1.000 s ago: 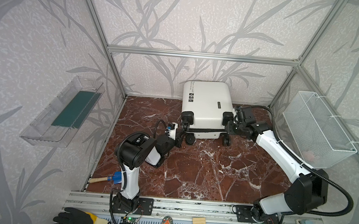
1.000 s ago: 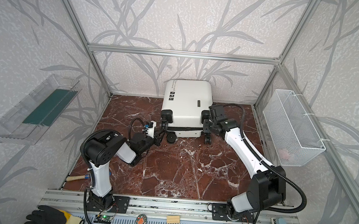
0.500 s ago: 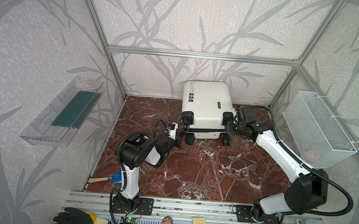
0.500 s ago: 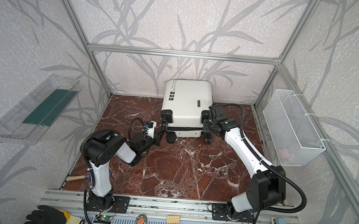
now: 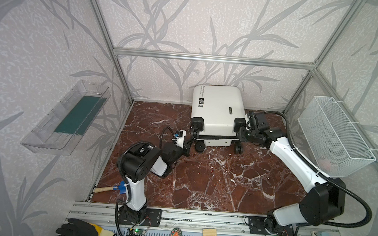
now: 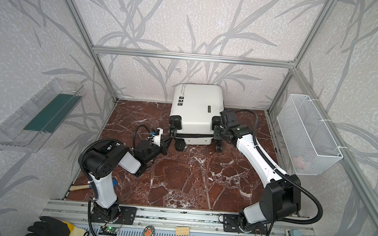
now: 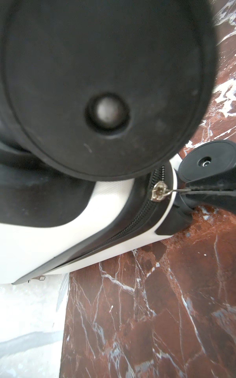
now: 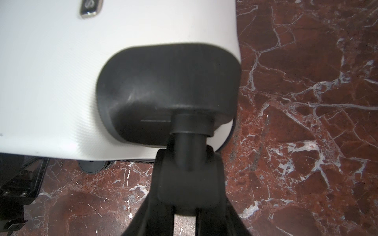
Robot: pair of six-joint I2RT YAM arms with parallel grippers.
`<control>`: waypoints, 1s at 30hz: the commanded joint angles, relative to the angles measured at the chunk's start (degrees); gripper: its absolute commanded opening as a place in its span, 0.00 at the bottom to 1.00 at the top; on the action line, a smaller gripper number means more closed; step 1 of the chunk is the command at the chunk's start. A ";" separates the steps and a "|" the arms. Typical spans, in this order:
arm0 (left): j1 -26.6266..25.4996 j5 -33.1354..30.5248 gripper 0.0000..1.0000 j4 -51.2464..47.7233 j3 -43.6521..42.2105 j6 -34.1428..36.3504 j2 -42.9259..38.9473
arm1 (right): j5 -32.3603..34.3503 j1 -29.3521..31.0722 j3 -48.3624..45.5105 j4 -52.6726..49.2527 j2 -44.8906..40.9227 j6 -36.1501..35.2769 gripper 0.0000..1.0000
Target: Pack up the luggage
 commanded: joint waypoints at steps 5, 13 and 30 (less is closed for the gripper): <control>-2.38 -2.44 0.00 2.72 -3.38 4.16 -2.73 | -1.08 0.15 2.93 3.23 -0.09 0.28 0.00; -5.59 -4.11 0.00 2.75 -5.06 7.59 -4.73 | -0.24 0.10 4.31 3.16 1.31 0.49 0.00; -9.94 -2.42 0.00 1.33 -2.89 9.34 -5.84 | -1.02 0.78 4.62 3.28 2.07 2.42 0.00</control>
